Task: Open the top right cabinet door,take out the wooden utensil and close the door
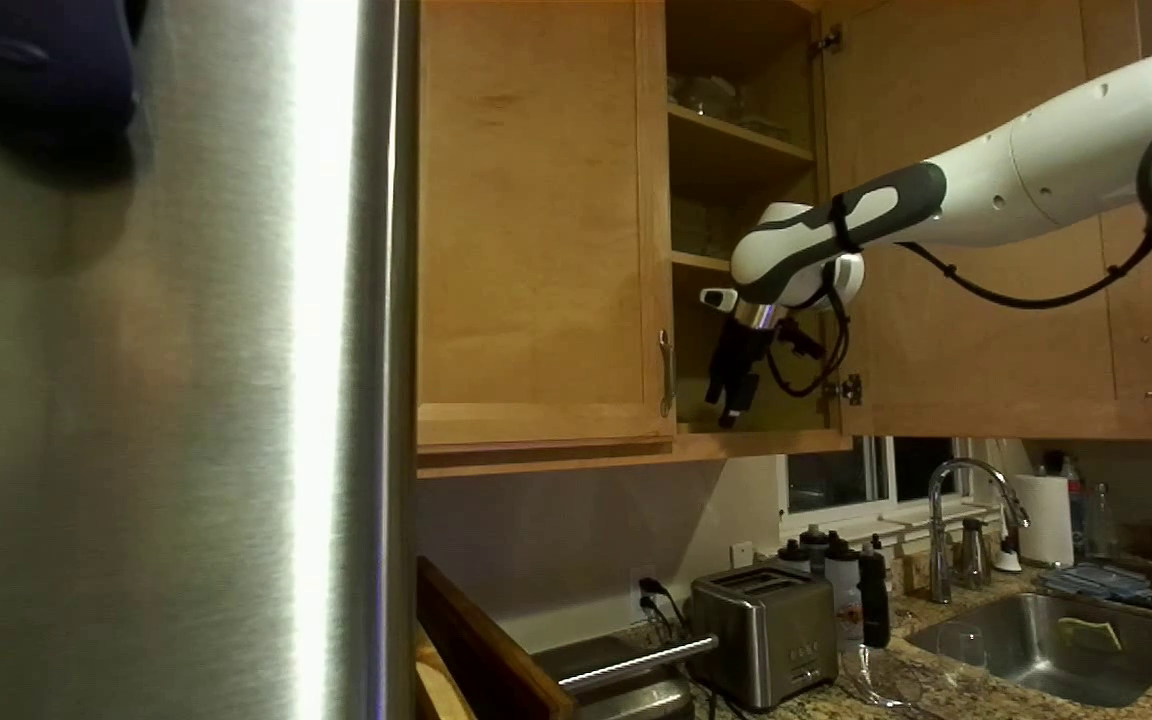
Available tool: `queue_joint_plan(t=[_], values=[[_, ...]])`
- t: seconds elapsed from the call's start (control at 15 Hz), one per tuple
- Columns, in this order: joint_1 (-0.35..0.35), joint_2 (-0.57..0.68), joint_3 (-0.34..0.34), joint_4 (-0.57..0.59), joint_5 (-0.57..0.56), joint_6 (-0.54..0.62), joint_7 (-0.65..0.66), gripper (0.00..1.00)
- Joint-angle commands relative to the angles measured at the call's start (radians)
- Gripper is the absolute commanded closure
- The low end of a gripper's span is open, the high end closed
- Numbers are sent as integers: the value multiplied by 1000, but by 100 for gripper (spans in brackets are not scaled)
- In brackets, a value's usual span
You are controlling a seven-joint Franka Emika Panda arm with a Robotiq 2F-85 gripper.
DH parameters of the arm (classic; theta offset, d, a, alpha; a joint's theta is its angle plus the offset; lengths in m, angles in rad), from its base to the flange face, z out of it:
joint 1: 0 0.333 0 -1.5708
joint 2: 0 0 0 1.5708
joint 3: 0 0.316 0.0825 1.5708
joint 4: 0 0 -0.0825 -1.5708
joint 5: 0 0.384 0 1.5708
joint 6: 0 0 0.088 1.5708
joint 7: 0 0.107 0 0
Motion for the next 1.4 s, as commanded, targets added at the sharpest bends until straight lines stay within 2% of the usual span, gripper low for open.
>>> queue_joint_plan(t=[0.0,0.87,0.93,1.27,1.33], values=[[-26,57,28,102,29,-81,-72,0],[-42,219,95,341,22,-294,-104,0],[-27,223,76,346,28,-299,-107,0],[-36,246,71,375,32,-331,-108,0],[-38,254,71,382,36,-339,-108,4]])
